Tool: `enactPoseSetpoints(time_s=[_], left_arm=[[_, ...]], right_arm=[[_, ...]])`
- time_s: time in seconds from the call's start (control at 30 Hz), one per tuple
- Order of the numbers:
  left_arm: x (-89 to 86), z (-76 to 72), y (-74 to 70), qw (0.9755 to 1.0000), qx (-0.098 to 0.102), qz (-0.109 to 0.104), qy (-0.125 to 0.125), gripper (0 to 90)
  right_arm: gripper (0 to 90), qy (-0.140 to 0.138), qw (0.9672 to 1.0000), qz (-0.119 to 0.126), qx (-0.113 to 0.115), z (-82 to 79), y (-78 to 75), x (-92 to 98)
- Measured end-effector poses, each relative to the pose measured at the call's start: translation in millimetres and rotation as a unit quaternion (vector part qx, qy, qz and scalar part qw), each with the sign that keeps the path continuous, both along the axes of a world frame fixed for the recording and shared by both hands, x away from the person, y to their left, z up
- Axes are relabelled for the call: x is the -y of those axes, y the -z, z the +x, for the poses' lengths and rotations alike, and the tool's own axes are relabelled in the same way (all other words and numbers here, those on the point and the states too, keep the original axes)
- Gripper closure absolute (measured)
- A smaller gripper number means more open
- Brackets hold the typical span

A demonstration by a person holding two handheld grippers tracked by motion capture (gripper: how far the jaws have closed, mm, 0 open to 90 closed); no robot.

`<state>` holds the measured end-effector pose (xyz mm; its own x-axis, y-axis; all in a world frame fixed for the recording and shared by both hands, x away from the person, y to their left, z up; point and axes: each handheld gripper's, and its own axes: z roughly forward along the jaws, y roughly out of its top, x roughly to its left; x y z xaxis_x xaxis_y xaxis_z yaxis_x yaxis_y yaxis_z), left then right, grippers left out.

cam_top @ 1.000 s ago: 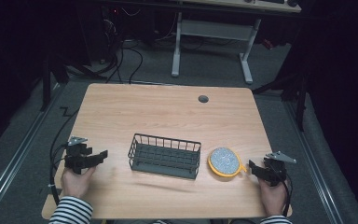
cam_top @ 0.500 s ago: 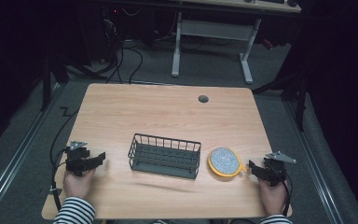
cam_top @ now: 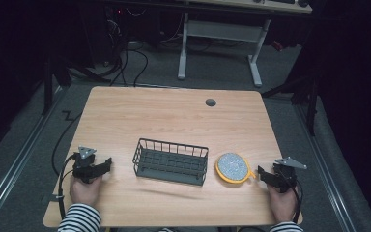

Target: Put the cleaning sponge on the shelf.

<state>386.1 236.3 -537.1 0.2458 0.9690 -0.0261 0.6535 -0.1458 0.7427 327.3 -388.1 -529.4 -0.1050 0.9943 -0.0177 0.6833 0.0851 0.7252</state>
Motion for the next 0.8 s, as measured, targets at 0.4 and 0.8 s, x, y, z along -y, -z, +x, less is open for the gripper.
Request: enactPoseSetpoints(time_s=[0.4,0.8], left_arm=[[1.8,-0.4,0.1,1.0000,-0.002,0.005,-0.002,27.2],[1.6,-0.3,0.2,1.0000,-0.002,0.003,-0.001,26.8]], right_arm=[[30.5,0.005,1.0000,0.004,-0.003,-0.3,0.0,-2.7],[36.8,-0.022,0.9986,0.020,-0.044,1.7,-22.9,-11.8]])
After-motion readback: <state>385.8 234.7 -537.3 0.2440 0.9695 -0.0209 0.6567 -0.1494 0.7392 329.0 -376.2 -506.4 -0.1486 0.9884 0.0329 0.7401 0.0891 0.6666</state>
